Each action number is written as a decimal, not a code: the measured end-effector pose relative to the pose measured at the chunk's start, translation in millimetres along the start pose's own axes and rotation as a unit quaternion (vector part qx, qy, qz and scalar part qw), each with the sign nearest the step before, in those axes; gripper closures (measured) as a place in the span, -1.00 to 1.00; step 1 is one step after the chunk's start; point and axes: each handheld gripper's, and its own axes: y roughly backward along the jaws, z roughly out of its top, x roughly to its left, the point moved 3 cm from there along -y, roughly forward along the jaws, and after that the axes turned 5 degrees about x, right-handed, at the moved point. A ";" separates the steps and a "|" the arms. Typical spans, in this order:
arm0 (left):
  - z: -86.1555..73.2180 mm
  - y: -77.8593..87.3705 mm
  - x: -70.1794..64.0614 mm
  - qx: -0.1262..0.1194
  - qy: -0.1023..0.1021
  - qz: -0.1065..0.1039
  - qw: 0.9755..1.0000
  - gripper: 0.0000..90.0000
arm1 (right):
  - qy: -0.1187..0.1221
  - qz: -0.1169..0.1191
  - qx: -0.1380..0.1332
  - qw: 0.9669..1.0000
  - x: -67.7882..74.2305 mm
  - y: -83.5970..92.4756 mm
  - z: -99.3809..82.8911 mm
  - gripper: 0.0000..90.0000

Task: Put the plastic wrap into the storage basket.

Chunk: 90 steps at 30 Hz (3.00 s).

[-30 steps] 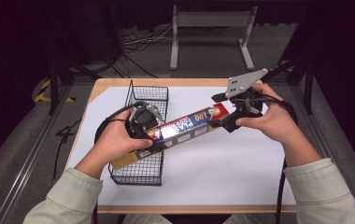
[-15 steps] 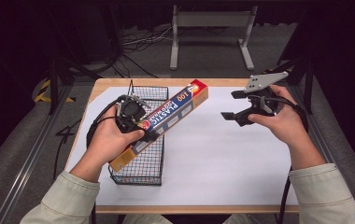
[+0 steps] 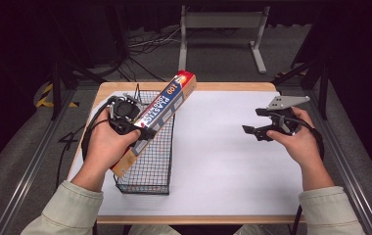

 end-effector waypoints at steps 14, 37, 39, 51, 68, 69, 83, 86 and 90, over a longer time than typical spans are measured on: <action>-6.1 -5.0 12.2 0.002 0.101 0.061 0.993 -0.09 | -0.029 -0.043 0.012 0.999 -7.9 -6.7 -41.5 -0.60; -1.4 -34.0 1.0 -0.015 0.212 0.080 0.974 -0.10 | -0.039 -0.061 0.004 0.997 -1.2 -13.2 -48.8 -0.61; -1.6 -36.7 -0.6 -0.013 0.214 0.080 0.973 -0.10 | -0.040 -0.062 0.001 0.997 -1.3 -12.5 -48.7 -0.61; 1.6 -63.3 -7.5 -0.021 0.228 0.091 0.969 -0.11 | -0.037 -0.064 0.006 0.997 2.8 -16.5 -48.4 -0.61; -9.2 -99.6 -5.5 0.003 0.251 0.098 0.963 -0.11 | -0.033 -0.050 0.005 0.998 9.9 -20.4 -45.5 -0.62; -10.4 -101.2 -6.3 0.008 0.250 0.100 0.963 -0.11 | -0.032 -0.049 0.005 0.998 10.0 -20.1 -45.6 -0.63; -19.0 -121.8 0.8 0.033 0.262 0.112 0.958 -0.12 | -0.025 -0.042 0.003 0.999 15.2 -18.8 -43.1 -0.63; -20.0 -125.1 0.5 0.044 0.261 0.108 0.958 -0.12 | -0.025 -0.041 0.002 0.999 15.2 -18.5 -43.2 -0.63; -20.8 -130.4 0.5 0.058 0.260 0.109 0.958 -0.13 | -0.023 -0.043 0.002 0.999 14.5 -18.8 -43.7 -0.63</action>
